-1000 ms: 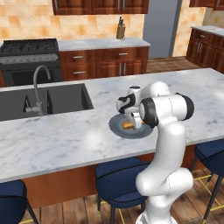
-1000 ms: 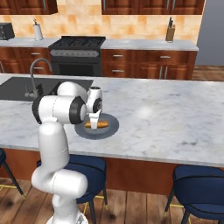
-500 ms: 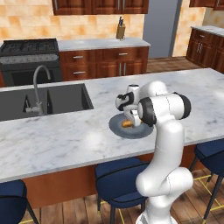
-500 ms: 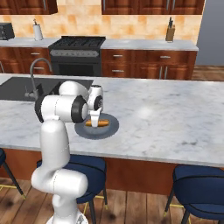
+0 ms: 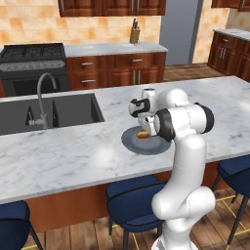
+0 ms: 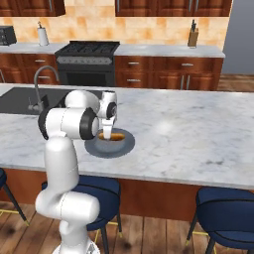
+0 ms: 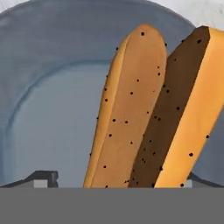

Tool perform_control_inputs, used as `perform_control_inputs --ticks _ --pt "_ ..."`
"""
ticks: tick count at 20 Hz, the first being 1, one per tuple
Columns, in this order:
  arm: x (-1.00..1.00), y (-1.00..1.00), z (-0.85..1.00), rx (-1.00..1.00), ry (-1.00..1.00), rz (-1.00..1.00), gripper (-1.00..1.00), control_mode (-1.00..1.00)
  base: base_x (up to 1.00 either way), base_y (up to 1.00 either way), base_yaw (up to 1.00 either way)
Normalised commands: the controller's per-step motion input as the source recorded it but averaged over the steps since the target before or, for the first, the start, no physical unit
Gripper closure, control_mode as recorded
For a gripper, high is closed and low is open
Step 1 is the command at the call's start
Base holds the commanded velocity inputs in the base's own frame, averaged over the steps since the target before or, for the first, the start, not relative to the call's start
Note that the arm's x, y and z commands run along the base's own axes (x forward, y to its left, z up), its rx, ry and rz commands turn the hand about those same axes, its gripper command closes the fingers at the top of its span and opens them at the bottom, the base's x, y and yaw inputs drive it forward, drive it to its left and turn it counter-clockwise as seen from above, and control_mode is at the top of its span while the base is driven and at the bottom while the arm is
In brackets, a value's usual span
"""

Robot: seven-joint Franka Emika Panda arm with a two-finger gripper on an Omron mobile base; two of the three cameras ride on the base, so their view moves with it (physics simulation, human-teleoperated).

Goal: Move the hot dog bun to the plate on the dining table and place the condiment next to that plate. Then navigate to the fridge and take the sausage and place it on the plate as well.

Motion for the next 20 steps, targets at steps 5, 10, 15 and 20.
perform_control_inputs --ticks 5,10,15,20 --pt "0.00 0.00 -0.03 0.00 0.00 0.00 -1.00 -1.00 0.00 0.00 0.00" --pt "-0.03 0.00 -0.08 0.00 -0.03 0.02 -1.00 -1.00 0.00 0.00 0.00" --pt "-0.59 0.00 0.47 0.00 -0.15 0.09 -1.00 -1.00 0.00 0.00 0.00" --pt "-0.58 0.00 0.60 0.00 -0.06 0.08 -1.00 -1.00 0.00 0.00 0.00"
